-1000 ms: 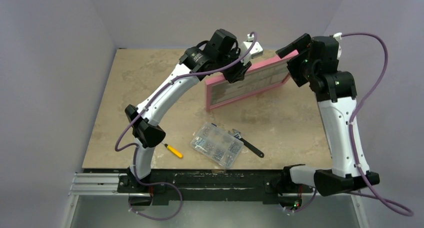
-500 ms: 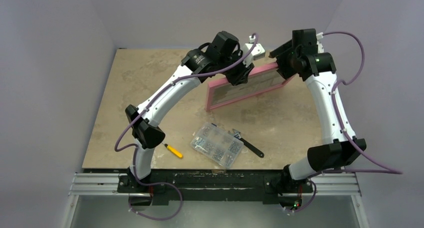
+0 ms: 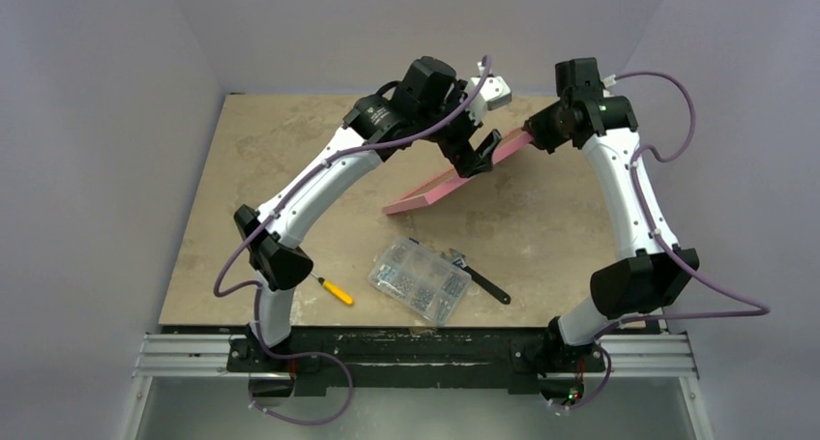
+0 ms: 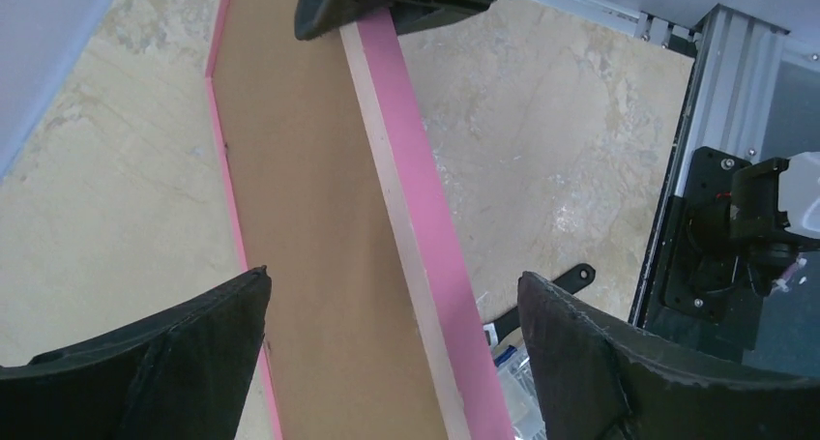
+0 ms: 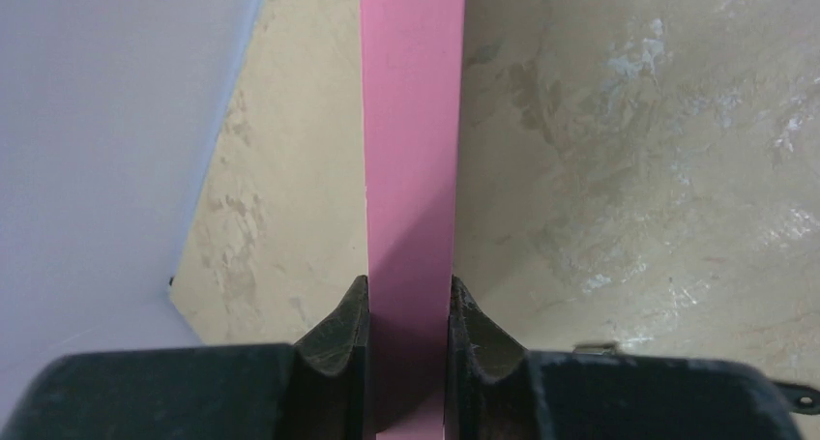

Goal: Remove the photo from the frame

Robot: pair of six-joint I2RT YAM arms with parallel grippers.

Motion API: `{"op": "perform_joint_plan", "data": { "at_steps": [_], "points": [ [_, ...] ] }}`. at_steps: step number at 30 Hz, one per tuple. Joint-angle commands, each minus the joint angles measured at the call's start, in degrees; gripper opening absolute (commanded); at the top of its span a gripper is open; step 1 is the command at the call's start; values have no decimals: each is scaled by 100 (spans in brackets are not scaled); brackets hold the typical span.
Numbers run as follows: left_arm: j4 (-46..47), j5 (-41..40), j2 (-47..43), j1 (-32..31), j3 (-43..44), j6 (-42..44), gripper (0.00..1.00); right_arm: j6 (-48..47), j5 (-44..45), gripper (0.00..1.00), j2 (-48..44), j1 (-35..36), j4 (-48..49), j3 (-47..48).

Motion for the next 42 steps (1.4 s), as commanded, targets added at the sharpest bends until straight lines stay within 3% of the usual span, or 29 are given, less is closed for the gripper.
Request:
{"op": "perform_joint_plan", "data": {
  "at_steps": [1, 4, 11, 15, 22, 29, 31, 34, 38, 40, 42],
  "points": [
    [141, -61, -924, 48, -69, 112, 100, 77, -49, 0, -48, 52, 52, 110],
    [675, -479, -1783, 51, -1116, 242, 100, 195, -69, 0, 47, 49, -46, 202],
    [3486, -1100, -4528, 41, -5567, 467, 100, 292, -221, 0, 365, 34, -213, 591],
    [4816, -1570, -5344, -20, -7231, 1024, 100, 247, -348, 0, 492, 35, -277, 714],
    [6263, -1509, -5189, -37, -8400, 1359, 100, 261, -372, 0, 402, 34, -110, 495],
    [7553, -1559, -4495, -51, -8626, 1759, 96, 287, -483, 0, 397, 34, -27, 394],
    [7891, -1542, -4286, -68, -8602, 1778, 89, 281, -509, 0, 397, 36, -13, 398],
    [8154, -1465, -4037, -69, -8537, 1863, 67, 281, -498, 0, 385, 34, -43, 456],
    [8203, -1196, -3974, -72, -8532, 1690, 45, 274, -501, 0, 405, 34, -86, 527],
    [8102, -1029, -3982, -64, -8459, 1603, 30, 265, -487, 0, 383, 34, -55, 511],
    [7964, -918, -3982, -63, -8374, 1554, 2, 118, -379, 0, 359, 37, 16, 508]
  ]
}}
